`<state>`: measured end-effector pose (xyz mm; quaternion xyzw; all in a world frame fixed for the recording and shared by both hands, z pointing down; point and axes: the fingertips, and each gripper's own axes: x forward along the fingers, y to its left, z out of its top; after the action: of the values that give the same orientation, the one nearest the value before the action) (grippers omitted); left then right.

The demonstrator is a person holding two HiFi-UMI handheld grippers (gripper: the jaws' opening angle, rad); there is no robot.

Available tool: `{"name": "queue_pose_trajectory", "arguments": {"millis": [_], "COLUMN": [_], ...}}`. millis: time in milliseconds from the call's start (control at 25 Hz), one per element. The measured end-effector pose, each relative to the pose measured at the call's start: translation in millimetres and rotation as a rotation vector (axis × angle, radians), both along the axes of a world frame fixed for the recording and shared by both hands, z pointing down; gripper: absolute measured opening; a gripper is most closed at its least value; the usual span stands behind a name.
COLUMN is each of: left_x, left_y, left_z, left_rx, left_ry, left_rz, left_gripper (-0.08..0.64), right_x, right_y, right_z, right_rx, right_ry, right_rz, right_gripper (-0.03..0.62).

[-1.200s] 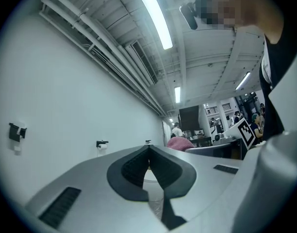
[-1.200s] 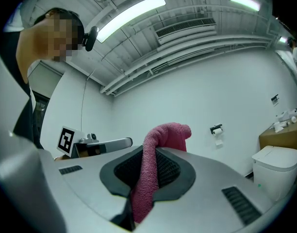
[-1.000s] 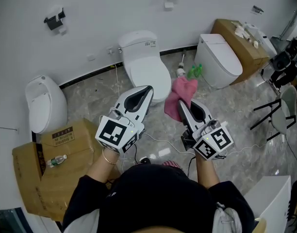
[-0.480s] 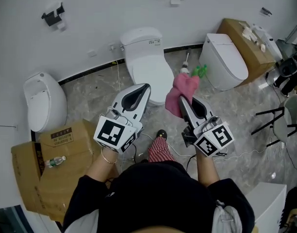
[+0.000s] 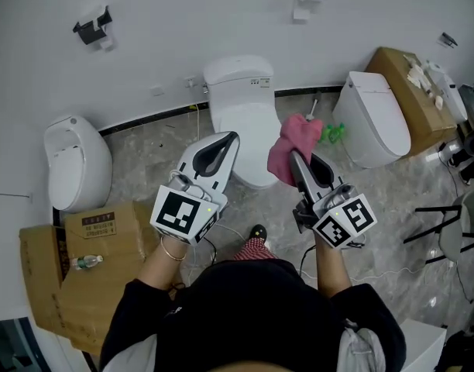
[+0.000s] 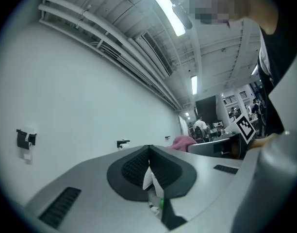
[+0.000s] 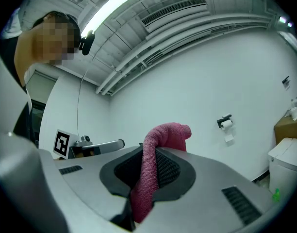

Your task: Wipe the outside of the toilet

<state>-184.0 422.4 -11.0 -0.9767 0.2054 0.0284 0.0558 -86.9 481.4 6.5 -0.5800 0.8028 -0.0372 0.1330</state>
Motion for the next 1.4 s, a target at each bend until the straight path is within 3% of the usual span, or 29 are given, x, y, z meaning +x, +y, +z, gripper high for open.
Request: {"name": "queue_pose_trajectory", "arguments": {"millis": [360,560,680,800,1080,1400], "left_x": [57.3,86.7,100.3,108.1,108.1,112.8], "left_y": [-43.5,-63.7,-72.0,-81.6,-107.8,-172.7], "left_z": [1.1,6.6,5.5,4.1,6.3,14.7], "left_rx": [-0.033,0.014,-0.016,-0.028,-0.008,-0.023], "left_ry": [0.003,-0.051,0.001,0.022,-0.026,0.008], "left_rz": [-0.006,-0.047,-0.038,-0.040,-0.085,-0.076], "left_gripper": [0.009,0.009,0.009,0.009,0.009,0.009], "right_x": [64.4,96.8,115.0,126.3,134.1,142.7], "right_y": [-42.5,-60.9,-70.9,-81.9,-106.8,-149.6], "right_z": [6.5,14.4,17.2,17.4,23.2,27.4], "right_rx": [0.000,0.005,0.005,0.007,-0.014,-0.033], "right_ry": [-0.048,-0.060,-0.063,-0.070,-0.071,-0.033], "right_rz": [-0.007,-0.009,-0.011,-0.020,-0.045,-0.011], "right_gripper": [0.055,0.055,0.055,0.055,0.055,0.055]}}
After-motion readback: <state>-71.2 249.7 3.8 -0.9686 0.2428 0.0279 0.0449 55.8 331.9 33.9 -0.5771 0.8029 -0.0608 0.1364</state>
